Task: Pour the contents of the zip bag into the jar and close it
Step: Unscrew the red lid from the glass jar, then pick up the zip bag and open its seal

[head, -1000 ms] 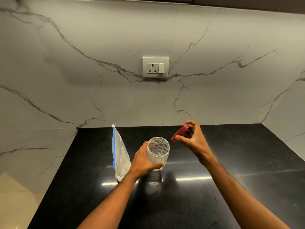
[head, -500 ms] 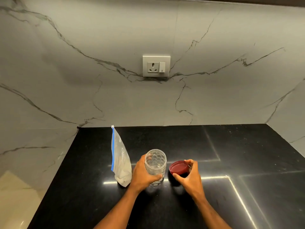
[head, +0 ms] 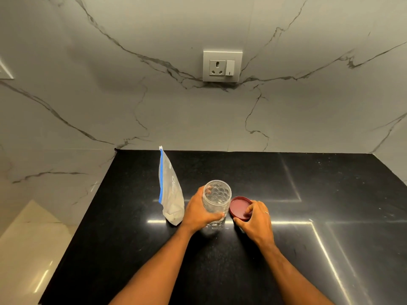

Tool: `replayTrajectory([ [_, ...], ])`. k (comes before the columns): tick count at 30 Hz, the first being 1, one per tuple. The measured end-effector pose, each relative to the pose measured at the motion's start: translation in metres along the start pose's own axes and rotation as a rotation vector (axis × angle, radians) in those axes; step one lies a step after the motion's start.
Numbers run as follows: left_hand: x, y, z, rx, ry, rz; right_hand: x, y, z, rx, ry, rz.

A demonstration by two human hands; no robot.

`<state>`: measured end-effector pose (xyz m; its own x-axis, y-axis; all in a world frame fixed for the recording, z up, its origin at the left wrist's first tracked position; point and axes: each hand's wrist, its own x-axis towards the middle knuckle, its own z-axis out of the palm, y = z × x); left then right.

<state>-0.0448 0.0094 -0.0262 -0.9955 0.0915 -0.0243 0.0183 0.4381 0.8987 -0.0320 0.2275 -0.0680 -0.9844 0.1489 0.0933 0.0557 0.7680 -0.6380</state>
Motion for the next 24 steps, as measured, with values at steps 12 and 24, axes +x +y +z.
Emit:
replayTrajectory([
  [12,-0.029,0.023,-0.017,0.098,-0.056,-0.051,0.019,-0.028,-0.033,0.096,0.096,-0.055],
  [24,-0.007,0.138,-0.152,-0.167,0.336,0.198,0.056,-0.238,-0.066,0.254,0.161,-0.406],
])
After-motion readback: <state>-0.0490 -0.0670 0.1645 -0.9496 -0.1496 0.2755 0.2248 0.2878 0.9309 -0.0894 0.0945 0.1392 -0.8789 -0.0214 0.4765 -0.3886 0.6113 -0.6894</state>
